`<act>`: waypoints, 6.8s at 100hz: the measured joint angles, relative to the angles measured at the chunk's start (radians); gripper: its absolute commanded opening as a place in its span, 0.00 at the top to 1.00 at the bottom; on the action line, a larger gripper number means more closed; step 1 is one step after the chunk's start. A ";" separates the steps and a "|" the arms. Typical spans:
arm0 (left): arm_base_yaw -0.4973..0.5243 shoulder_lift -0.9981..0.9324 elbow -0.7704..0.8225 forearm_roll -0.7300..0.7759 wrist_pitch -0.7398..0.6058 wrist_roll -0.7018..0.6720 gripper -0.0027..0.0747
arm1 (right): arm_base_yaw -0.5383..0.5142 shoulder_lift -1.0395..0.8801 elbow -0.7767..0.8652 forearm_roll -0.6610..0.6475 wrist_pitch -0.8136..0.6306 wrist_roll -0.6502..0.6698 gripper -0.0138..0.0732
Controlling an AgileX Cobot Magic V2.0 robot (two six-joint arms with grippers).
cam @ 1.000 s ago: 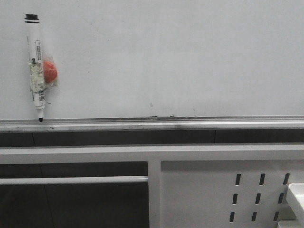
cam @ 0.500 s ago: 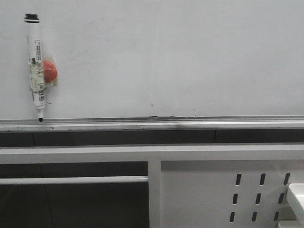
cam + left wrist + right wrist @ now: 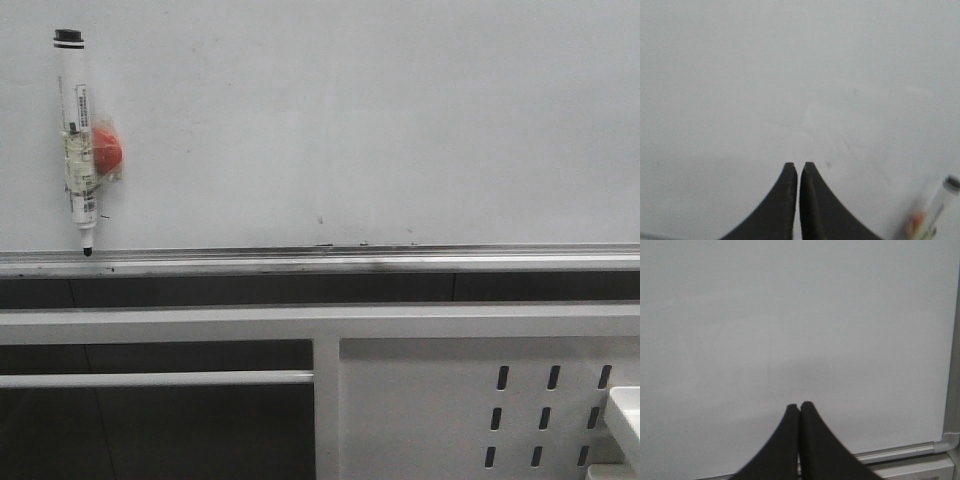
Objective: Write number 1 on whiteboard
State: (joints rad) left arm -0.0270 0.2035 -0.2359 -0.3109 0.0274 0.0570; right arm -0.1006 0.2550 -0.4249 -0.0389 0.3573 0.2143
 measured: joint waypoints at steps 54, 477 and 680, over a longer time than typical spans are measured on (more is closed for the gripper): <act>-0.032 0.046 -0.012 0.097 -0.176 0.000 0.55 | 0.000 0.064 -0.005 0.005 -0.002 0.002 0.92; -0.806 1.064 -0.328 0.864 -0.027 -0.011 0.99 | 0.934 0.882 -0.449 0.105 0.178 -0.546 0.40; -0.863 0.699 -0.333 0.584 -0.069 -0.014 0.51 | 0.881 0.795 -0.358 0.105 -0.065 -0.420 0.92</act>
State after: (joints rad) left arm -0.8901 0.9029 -0.5685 0.2726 -0.0420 0.0427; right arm 0.7804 1.0496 -0.7831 0.0664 0.2921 -0.2056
